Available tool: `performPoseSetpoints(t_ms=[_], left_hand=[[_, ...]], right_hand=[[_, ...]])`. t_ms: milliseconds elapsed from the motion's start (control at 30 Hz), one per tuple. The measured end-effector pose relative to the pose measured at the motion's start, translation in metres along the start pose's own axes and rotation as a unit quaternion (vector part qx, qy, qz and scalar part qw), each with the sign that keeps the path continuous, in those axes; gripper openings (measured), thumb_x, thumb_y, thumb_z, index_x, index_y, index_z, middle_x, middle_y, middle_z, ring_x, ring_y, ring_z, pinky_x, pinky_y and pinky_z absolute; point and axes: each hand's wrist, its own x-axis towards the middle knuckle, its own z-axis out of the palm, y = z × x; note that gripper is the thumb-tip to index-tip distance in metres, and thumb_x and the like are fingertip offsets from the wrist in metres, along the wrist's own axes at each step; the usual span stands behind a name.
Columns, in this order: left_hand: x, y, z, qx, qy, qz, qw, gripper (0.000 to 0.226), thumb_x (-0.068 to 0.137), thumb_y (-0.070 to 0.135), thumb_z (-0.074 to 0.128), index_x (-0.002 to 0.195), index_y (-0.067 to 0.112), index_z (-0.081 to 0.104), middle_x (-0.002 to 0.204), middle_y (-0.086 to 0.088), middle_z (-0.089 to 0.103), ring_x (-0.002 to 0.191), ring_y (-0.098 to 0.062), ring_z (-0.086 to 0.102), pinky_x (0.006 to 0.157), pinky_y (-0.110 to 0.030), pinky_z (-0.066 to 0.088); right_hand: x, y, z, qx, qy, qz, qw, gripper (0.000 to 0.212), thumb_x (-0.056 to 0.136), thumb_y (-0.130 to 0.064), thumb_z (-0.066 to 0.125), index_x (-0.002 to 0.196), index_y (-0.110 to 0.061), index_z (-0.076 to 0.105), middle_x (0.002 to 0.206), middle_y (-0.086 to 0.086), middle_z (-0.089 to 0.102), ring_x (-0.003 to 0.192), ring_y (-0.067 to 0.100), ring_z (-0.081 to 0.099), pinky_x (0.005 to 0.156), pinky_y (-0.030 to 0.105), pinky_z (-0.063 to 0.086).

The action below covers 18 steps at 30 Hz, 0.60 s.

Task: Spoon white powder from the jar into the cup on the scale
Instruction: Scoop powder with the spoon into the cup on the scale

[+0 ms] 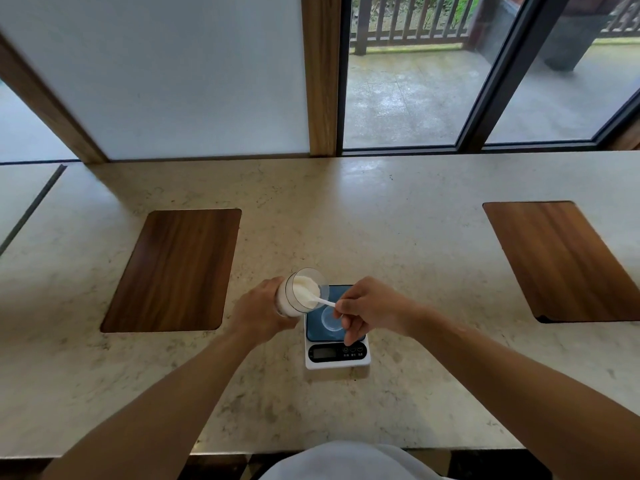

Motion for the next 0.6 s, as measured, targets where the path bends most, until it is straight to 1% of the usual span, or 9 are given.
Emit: performPoseSetpoints(t_ms=[133, 267, 400, 533, 600], left_hand=[[-0.002, -0.002, 0.002, -0.006, -0.003, -0.001, 1.000, 0.085, 0.062, 0.043, 0.091, 0.136, 0.021, 0.054, 0.128, -0.002, 0.066, 0.111, -0.021, 0.064, 0.096, -0.041, 0.055], [-0.004, -0.005, 0.003, 0.000, -0.004, -0.001, 1.000, 0.085, 0.064, 0.045, 0.090, 0.137, 0.021, 0.054, 0.130, -0.002, 0.066, 0.113, -0.022, 0.064, 0.098, -0.043, 0.054], [-0.005, -0.005, 0.004, -0.002, -0.002, -0.008, 1.000, 0.084, 0.065, 0.044, 0.090, 0.137, 0.021, 0.053, 0.131, -0.001, 0.065, 0.114, -0.022, 0.063, 0.099, -0.044, 0.054], [-0.006, -0.008, 0.003, -0.004, 0.001, -0.027, 1.000, 0.083, 0.062, 0.043, 0.090, 0.135, 0.024, 0.055, 0.127, 0.001, 0.067, 0.109, -0.021, 0.064, 0.096, -0.044, 0.055], [-0.007, -0.011, 0.002, -0.003, 0.000, -0.039, 0.999, 0.082, 0.061, 0.044, 0.090, 0.133, 0.025, 0.056, 0.124, 0.003, 0.067, 0.106, -0.019, 0.064, 0.093, -0.042, 0.056]], right_hand=[[-0.004, -0.001, 0.000, -0.003, 0.005, -0.007, 1.000, 0.022, 0.098, -0.008, 0.055, 0.090, 0.001, 0.072, 0.070, 0.013, 0.073, 0.064, 0.028, 0.073, 0.068, 0.035, 0.063], [-0.005, -0.001, 0.000, -0.006, 0.012, -0.010, 1.000, 0.022, 0.098, -0.009, 0.056, 0.088, -0.001, 0.072, 0.069, 0.012, 0.073, 0.063, 0.026, 0.074, 0.064, 0.032, 0.062], [-0.007, 0.001, -0.001, -0.012, 0.010, -0.020, 1.000, 0.021, 0.098, -0.010, 0.056, 0.087, -0.003, 0.072, 0.068, 0.010, 0.074, 0.063, 0.026, 0.074, 0.063, 0.030, 0.062], [-0.009, 0.006, -0.005, -0.016, 0.015, -0.029, 0.999, 0.022, 0.098, -0.012, 0.056, 0.087, -0.003, 0.073, 0.066, 0.007, 0.074, 0.063, 0.025, 0.075, 0.061, 0.028, 0.061], [-0.011, 0.010, -0.008, -0.013, 0.017, -0.036, 0.999, 0.022, 0.098, -0.011, 0.055, 0.089, -0.002, 0.073, 0.065, 0.007, 0.073, 0.064, 0.027, 0.075, 0.062, 0.029, 0.061]])
